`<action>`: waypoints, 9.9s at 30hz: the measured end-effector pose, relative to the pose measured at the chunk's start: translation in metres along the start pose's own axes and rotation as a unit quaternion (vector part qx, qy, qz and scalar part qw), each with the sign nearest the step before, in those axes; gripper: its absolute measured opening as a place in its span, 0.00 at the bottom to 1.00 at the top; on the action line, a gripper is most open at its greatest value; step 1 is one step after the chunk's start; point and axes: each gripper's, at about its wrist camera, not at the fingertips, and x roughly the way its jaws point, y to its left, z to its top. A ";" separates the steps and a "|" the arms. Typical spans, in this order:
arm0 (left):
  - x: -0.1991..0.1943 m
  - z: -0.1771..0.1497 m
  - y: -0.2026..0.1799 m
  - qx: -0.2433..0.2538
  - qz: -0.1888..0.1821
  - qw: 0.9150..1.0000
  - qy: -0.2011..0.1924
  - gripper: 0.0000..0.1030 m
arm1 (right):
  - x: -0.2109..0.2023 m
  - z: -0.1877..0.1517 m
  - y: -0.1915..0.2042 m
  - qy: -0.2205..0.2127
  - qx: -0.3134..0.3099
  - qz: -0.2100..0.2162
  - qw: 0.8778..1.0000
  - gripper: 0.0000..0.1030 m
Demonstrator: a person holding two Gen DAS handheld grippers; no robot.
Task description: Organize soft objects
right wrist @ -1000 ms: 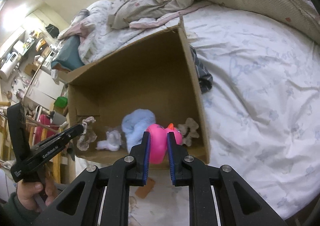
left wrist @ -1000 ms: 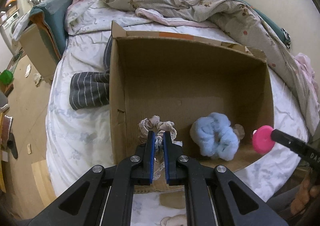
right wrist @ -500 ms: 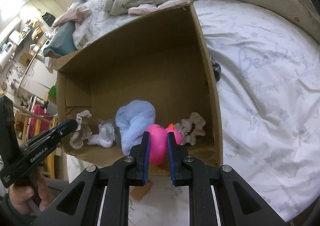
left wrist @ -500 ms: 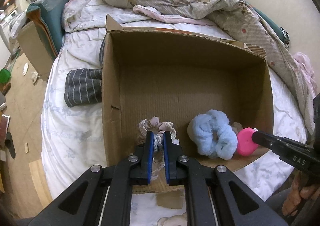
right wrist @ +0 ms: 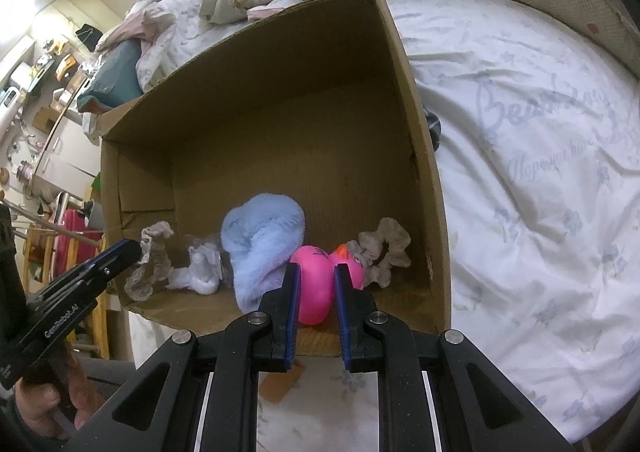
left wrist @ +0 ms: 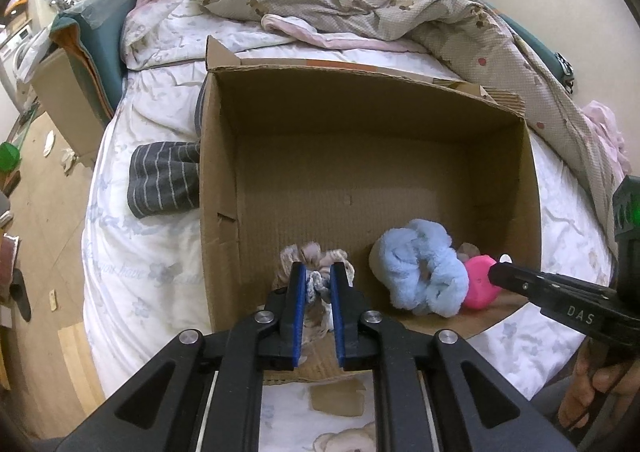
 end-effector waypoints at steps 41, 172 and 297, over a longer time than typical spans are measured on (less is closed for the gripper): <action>-0.033 -0.010 -0.002 -0.001 0.015 0.999 -0.030 0.64 | -0.034 -0.008 0.002 -0.055 0.011 0.021 0.998 0.80; 0.005 -0.110 0.037 -0.096 0.070 0.988 0.096 0.10 | -0.035 -0.091 0.030 0.008 0.030 0.110 0.993 0.06; -0.089 -0.021 0.007 -0.033 0.058 0.992 -0.106 0.88 | -0.103 -0.032 0.040 -0.163 -0.039 0.061 0.984 1.00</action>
